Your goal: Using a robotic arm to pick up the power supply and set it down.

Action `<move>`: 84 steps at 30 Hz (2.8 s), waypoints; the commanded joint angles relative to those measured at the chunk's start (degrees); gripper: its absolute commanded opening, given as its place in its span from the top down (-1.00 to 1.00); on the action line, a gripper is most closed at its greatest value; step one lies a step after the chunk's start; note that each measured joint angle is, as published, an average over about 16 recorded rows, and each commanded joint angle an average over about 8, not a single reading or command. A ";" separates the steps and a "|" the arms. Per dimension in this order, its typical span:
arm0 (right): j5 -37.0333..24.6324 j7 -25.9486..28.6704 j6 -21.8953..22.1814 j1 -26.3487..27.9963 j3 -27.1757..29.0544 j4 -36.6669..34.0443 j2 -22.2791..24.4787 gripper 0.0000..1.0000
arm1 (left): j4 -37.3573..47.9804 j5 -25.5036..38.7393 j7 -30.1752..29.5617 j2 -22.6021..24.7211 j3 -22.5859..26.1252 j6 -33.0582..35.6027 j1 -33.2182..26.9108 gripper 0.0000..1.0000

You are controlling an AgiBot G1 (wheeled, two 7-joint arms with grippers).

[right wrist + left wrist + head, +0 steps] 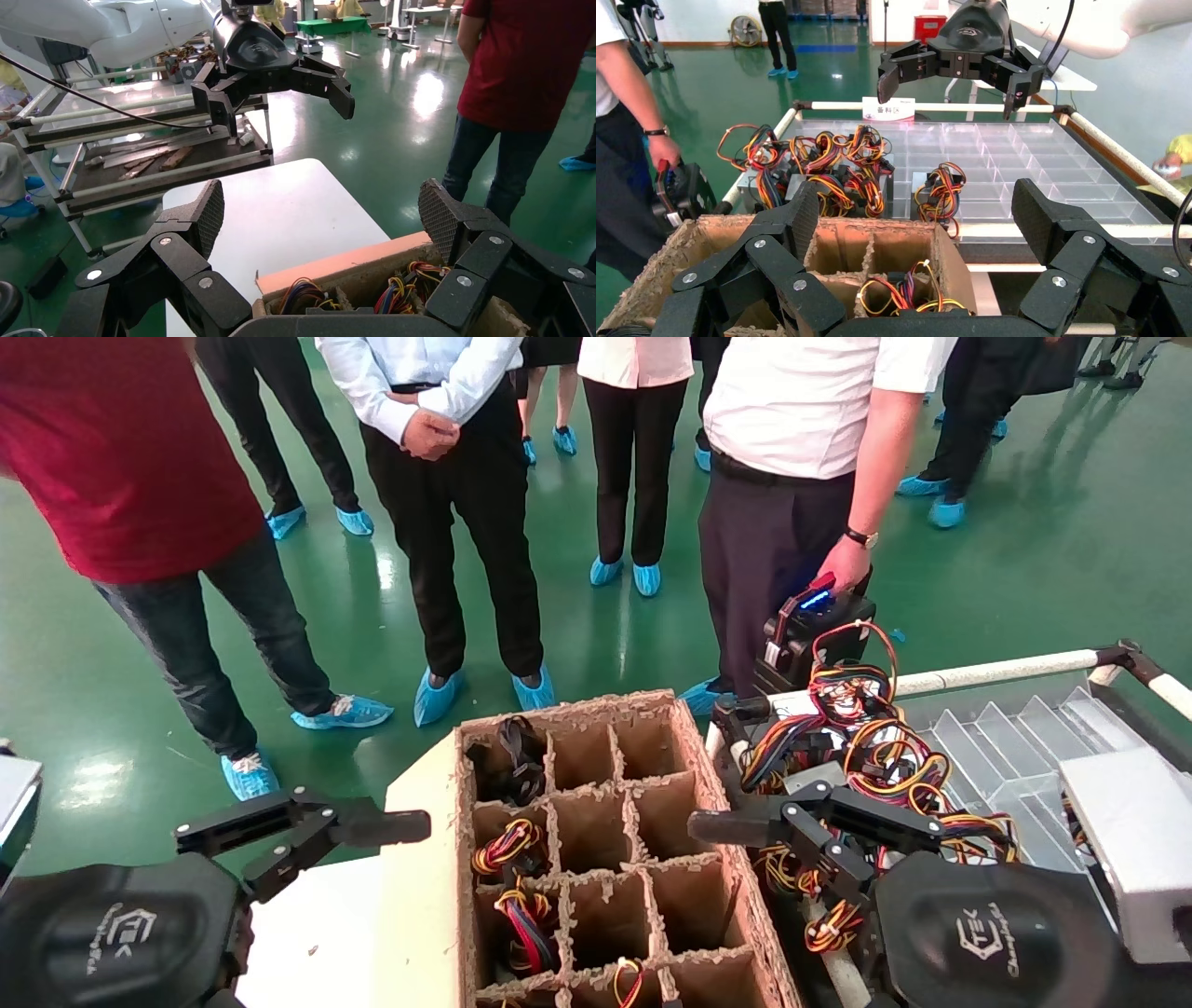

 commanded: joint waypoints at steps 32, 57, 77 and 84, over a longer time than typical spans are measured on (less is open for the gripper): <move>-7.35 -1.88 0.16 2.01 -2.03 -0.07 0.88 -1.00 | 0.04 -0.01 0.02 0.00 0.02 0.01 -0.02 1.00; -37.32 -6.84 -1.39 16.17 -14.89 3.84 -5.28 -0.96 | 0.05 -0.05 0.06 -0.02 0.10 0.00 -0.05 1.00; -42.51 -5.29 -0.80 21.29 -20.98 4.03 -11.87 1.00 | 0.05 -0.09 0.09 -0.04 0.15 -0.03 -0.06 0.95; -43.67 -5.10 -0.21 22.10 -22.18 4.06 -12.94 1.00 | 0.05 -0.10 0.09 -0.05 0.17 -0.04 -0.06 0.63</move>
